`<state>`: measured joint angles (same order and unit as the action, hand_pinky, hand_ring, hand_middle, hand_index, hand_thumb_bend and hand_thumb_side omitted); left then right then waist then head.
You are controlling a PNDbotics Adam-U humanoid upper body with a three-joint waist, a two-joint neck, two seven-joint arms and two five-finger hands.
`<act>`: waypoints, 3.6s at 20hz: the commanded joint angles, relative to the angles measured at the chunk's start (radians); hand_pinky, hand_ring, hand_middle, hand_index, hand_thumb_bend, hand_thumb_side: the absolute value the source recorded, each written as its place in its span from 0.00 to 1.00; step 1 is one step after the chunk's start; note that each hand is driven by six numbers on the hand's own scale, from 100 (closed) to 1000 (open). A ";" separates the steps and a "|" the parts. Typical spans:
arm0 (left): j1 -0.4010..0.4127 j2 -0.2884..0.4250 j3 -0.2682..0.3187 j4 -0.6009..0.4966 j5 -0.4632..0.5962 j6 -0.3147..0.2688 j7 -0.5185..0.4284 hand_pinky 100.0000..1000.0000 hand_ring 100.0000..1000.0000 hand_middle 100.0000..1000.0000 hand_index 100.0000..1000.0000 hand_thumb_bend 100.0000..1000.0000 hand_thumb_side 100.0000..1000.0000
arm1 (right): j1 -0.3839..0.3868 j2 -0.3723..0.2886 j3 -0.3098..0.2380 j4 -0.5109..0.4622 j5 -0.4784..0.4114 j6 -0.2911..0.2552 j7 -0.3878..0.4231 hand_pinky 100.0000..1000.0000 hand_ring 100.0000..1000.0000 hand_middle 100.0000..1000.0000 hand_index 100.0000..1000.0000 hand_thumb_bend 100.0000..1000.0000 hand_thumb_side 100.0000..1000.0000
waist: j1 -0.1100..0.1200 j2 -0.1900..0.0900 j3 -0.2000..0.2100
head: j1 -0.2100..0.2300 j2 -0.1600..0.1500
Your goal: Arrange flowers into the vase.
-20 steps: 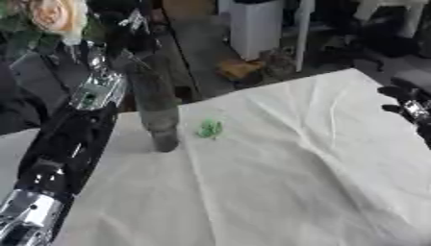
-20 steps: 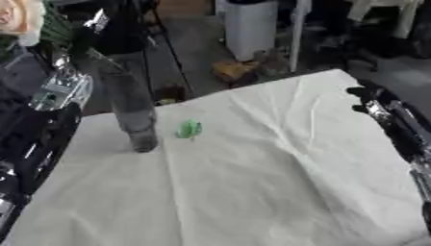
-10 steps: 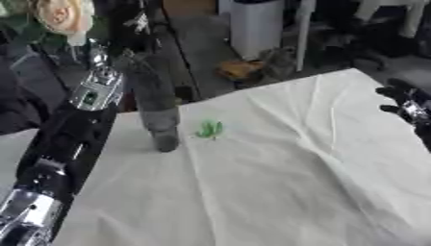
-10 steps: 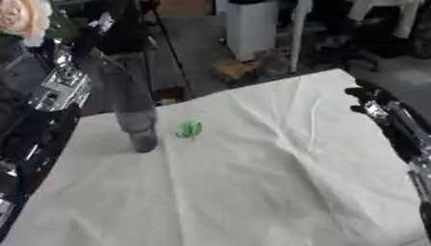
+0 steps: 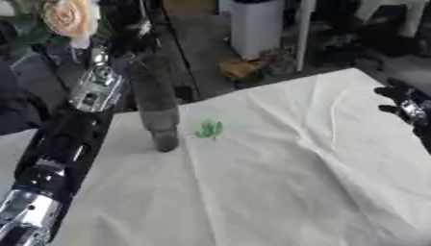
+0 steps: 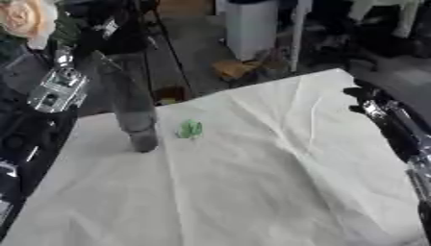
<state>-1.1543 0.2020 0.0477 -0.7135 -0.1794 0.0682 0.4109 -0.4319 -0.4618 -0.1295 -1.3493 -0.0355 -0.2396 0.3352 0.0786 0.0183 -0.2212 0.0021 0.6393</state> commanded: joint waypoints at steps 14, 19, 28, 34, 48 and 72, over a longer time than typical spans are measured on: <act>-0.025 0.013 0.011 0.018 -0.101 0.117 -0.087 1.00 0.88 0.94 0.75 1.00 0.39 | -0.018 -0.017 -0.007 -0.020 0.009 -0.001 0.003 0.88 1.00 0.84 1.00 0.00 0.80 | -0.004 -0.002 0.002 | -0.012 -0.004; -0.025 0.014 0.009 0.024 -0.137 0.144 -0.113 1.00 0.88 0.94 0.76 1.00 0.39 | -0.018 -0.017 -0.007 -0.020 0.009 -0.001 0.003 0.88 1.00 0.84 1.00 0.00 0.80 | -0.003 -0.002 -0.001 | -0.013 -0.003; -0.022 0.018 0.011 0.026 -0.236 0.206 -0.160 1.00 0.90 0.94 0.78 1.00 0.40 | -0.016 -0.016 -0.008 -0.020 0.009 0.000 0.003 0.88 1.00 0.84 1.00 0.00 0.80 | -0.003 -0.004 0.003 | -0.016 -0.002; -0.021 0.019 0.010 0.022 -0.300 0.234 -0.199 1.00 0.90 0.94 0.79 1.00 0.40 | -0.015 -0.016 -0.009 -0.021 0.009 0.001 0.003 0.88 1.00 0.84 1.00 0.00 0.80 | -0.003 -0.005 0.006 | -0.019 0.000; -0.019 0.022 0.014 0.027 -0.352 0.251 -0.261 1.00 0.90 0.92 0.79 1.00 0.42 | -0.013 -0.017 -0.009 -0.020 0.010 0.001 0.002 0.88 1.00 0.84 1.00 0.00 0.81 | -0.003 -0.010 0.006 | -0.023 0.006; -0.019 0.048 0.018 0.038 -0.428 0.265 -0.370 1.00 0.89 0.90 0.78 1.00 0.44 | 0.000 -0.019 -0.009 -0.017 0.013 0.006 0.002 0.88 1.00 0.84 1.00 0.00 0.81 | -0.001 -0.036 0.033 | -0.037 0.027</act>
<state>-1.1524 0.2129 0.0601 -0.6638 -0.6070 0.3352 0.0460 -0.4216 -0.4617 -0.1302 -1.3492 -0.0290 -0.2352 0.3393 0.0851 -0.0046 -0.1901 -0.0331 0.6586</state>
